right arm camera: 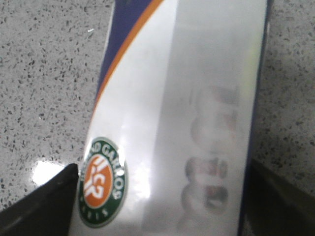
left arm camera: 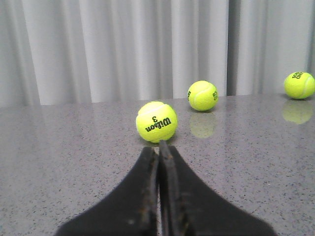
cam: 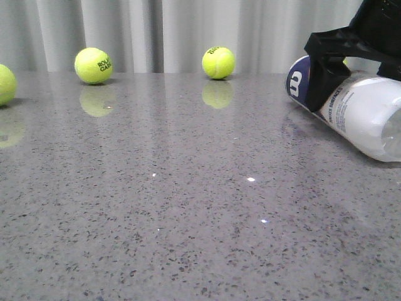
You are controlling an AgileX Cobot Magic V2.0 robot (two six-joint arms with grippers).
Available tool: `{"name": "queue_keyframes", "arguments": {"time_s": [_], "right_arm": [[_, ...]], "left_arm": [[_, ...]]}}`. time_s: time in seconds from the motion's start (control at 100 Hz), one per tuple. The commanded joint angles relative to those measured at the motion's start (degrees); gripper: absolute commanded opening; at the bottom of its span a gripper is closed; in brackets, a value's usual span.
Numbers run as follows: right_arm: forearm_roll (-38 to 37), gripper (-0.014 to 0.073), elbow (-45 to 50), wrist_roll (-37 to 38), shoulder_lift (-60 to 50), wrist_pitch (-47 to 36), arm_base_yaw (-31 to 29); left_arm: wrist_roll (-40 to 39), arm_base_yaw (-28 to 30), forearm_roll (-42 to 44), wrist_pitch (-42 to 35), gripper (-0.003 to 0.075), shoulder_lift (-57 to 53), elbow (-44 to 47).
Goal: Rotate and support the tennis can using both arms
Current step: 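Grasp the can's middle with the right gripper and lift it, then rotate the held can and lower it flat in front of the robot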
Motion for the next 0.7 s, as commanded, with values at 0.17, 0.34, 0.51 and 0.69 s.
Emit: {"name": "queue_keyframes", "arguments": {"time_s": [0.17, 0.34, 0.51, 0.69], "right_arm": [[0.41, 0.0274, -4.48, -3.42, -3.25, 2.43, -0.03], [0.77, 0.0274, -11.91, -13.22, -3.59, 8.85, 1.77], [0.9, 0.0274, -17.1, -30.94, -3.52, 12.0, 7.68], [1.08, 0.0283, -17.36, -48.05, -1.96, 10.28, 14.36]], "left_arm": [[-0.48, 0.04, 0.01, -4.32, -0.0021, -2.3, 2.73], [-0.48, 0.04, 0.01, -4.32, -0.0021, -2.3, 2.73], [-0.48, 0.04, 0.01, -4.32, -0.0021, -2.3, 2.73], [-0.48, 0.04, 0.01, -4.32, -0.0021, -2.3, 2.73]]}}
